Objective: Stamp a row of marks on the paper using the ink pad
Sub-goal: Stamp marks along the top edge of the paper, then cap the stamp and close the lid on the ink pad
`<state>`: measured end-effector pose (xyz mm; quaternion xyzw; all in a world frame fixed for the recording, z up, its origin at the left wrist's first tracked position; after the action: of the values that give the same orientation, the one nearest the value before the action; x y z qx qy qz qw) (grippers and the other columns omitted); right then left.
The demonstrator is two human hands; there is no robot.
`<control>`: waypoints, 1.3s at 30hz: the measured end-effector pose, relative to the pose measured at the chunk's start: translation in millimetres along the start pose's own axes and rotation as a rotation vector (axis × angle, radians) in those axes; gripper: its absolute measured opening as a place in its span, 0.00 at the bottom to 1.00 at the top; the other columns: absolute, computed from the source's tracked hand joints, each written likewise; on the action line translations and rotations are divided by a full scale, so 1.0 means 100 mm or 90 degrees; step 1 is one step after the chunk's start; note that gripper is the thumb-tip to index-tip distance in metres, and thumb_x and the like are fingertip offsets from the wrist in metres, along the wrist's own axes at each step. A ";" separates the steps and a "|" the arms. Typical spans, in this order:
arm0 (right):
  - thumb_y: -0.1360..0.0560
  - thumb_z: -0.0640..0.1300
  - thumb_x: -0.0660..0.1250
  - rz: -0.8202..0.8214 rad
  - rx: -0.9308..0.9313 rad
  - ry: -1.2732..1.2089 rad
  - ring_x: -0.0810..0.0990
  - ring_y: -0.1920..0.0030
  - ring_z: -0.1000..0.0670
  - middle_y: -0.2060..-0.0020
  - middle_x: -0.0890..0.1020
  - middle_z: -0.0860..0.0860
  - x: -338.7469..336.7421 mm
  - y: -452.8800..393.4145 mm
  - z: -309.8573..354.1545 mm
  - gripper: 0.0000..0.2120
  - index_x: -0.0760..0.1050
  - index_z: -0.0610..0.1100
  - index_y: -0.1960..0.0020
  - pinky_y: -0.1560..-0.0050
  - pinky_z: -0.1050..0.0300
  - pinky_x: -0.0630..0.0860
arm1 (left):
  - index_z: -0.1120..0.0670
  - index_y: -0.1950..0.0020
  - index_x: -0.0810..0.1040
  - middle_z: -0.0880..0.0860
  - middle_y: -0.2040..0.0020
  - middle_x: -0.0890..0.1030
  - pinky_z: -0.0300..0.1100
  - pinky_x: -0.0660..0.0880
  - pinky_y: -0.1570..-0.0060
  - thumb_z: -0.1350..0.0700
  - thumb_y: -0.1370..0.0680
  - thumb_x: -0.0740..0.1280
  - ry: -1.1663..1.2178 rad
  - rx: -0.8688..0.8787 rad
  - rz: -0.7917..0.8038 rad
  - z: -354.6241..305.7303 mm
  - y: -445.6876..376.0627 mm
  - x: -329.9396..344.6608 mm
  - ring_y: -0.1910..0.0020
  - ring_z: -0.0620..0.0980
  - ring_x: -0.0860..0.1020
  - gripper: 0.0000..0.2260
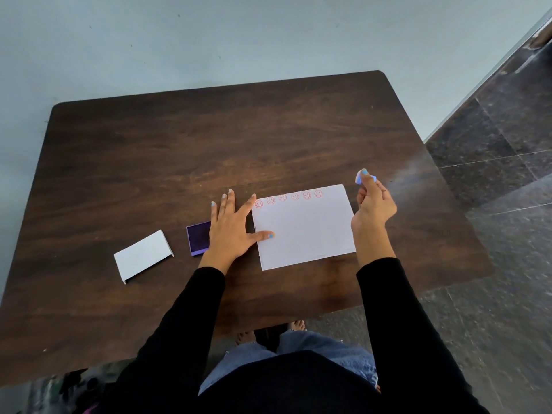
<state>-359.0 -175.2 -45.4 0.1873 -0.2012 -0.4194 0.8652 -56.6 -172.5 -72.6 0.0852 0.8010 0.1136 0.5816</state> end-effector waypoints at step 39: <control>0.26 0.38 0.67 0.608 0.044 0.321 0.82 0.51 0.45 0.50 0.82 0.41 1.47 1.61 -0.96 0.11 0.76 0.37 0.44 0.50 0.54 0.81 | 0.54 0.45 0.81 0.51 0.51 0.85 0.23 0.69 0.60 0.56 0.29 0.73 0.487 -0.118 -0.308 0.39 0.63 -0.88 0.57 0.40 0.78 0.14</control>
<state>-122.3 -185.1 -19.7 0.1982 -0.0637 0.0853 0.9744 8.2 -132.1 13.6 -0.2048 0.9413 0.0693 0.2592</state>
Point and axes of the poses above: each hand's wrist, its own y-axis away from the middle knuckle, its own x-axis out of the palm, z = x × y, the point moved 10 cm from there along -y, towards the middle knuckle
